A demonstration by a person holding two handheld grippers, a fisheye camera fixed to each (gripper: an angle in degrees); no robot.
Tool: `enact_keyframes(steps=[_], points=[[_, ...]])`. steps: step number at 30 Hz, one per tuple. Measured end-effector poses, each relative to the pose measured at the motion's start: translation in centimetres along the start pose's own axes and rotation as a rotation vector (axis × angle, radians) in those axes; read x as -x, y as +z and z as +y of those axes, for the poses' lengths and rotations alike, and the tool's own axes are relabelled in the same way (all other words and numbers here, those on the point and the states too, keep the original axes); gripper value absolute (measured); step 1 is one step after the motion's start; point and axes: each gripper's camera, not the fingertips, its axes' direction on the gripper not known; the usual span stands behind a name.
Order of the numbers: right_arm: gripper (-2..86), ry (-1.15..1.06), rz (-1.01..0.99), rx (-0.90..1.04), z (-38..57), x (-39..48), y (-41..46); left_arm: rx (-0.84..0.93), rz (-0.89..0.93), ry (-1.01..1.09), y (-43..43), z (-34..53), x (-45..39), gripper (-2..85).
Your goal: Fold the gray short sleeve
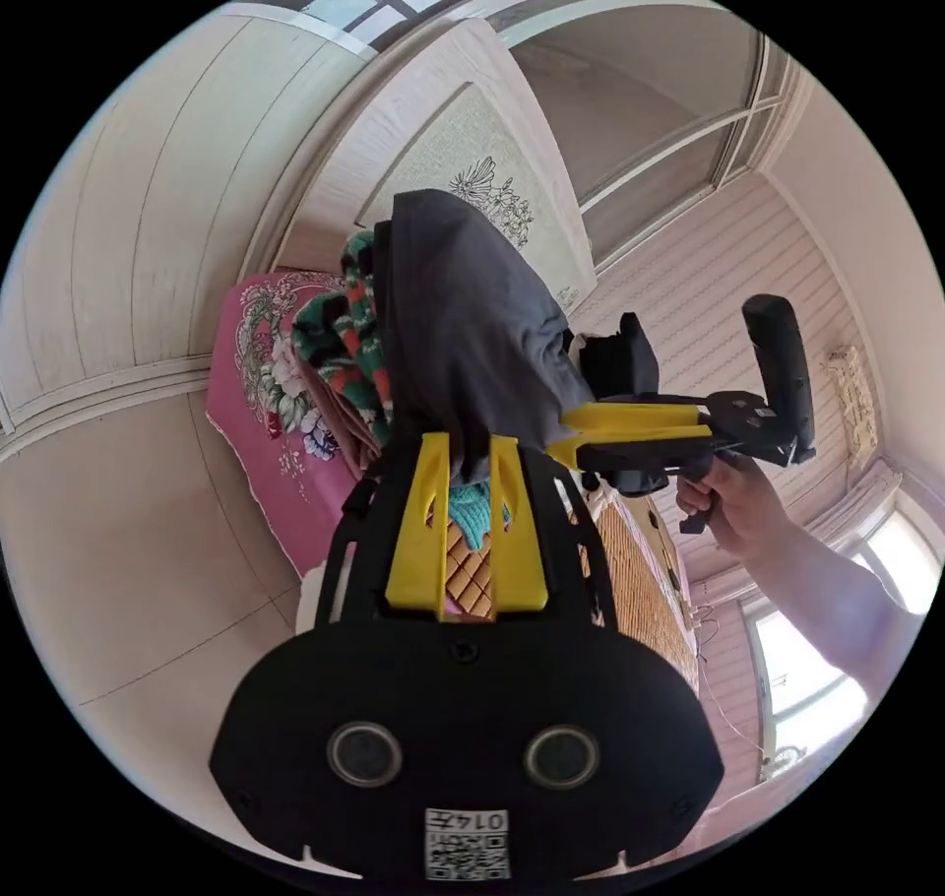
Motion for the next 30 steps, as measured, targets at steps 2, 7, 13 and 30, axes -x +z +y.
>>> enact_keyframes(steps=[2, 7, 13, 30], points=[[7.0, 0.017, 0.022, 0.028, -0.5, -0.8, 0.1, -0.050, 0.023, 0.102, -2.0, 0.0, -1.6, 1.1], [-0.5, -0.018, 0.024, -0.114, 3.1, -3.4, -4.7, -0.126, 0.095, 0.256, -5.4, -0.2, -7.3, -0.8], [-0.6, 0.015, -0.228, -0.462, 16.9, -5.7, -14.6, -0.273, 0.307, 0.485, -12.1, 0.8, -18.1, -1.0], [-0.4, 0.559, -0.095, -0.733, 56.1, -9.0, -15.3, 0.119, 0.554, 0.890, -2.4, 14.7, -45.1, -0.6]])
